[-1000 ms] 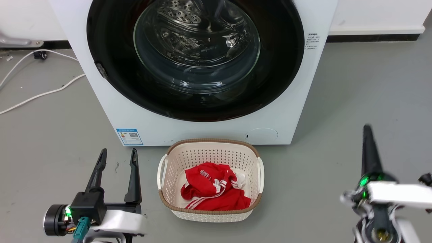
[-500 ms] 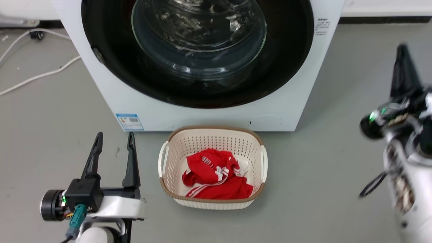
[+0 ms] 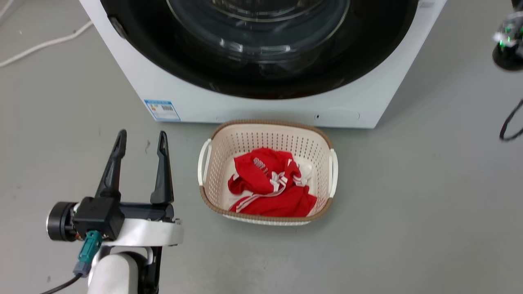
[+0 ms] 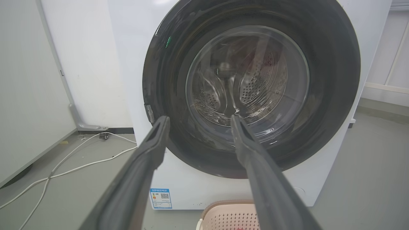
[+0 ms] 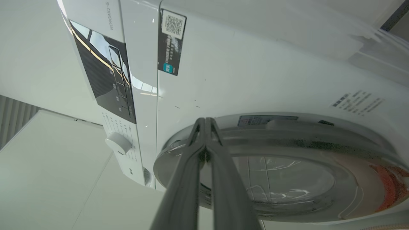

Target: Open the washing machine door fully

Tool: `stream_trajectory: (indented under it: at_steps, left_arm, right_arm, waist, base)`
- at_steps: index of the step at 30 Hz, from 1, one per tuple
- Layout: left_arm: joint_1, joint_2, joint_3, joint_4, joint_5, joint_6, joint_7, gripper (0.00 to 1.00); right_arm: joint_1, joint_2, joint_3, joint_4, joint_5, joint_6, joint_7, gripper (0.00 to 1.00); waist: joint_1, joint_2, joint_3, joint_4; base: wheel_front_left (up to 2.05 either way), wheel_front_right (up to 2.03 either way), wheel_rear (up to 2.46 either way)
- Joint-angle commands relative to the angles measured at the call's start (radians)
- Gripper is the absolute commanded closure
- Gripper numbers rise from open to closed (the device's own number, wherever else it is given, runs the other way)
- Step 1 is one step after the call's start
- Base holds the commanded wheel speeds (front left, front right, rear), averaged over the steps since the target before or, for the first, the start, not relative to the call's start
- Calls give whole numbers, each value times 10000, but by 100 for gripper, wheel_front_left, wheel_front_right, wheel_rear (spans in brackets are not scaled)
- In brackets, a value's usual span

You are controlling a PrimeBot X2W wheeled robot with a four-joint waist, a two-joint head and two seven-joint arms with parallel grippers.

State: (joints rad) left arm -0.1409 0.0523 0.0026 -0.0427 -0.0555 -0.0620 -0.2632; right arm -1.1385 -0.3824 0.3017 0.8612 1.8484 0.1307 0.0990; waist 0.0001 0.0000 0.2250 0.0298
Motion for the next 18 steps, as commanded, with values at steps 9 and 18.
stream_trajectory:
  at_steps: [9, 18]
  left_arm:
    - [-736, -6, -25, -454, 170, -177, -22, 0]
    - [-1047, -15, -209, -589, 101, -252, -22, 0]
  right_arm:
    - [-3070, 487, 1952, 2658, -951, 0, 1724, 100]
    - [-4389, 821, 2646, 3951, -1524, 0, 2157, 100]
  waist:
    - [-1, 0, 1210, 87]
    - [-1, 0, 1641, 240]
  base:
    - [0, 0, 0]
    - [0, 0, 0]
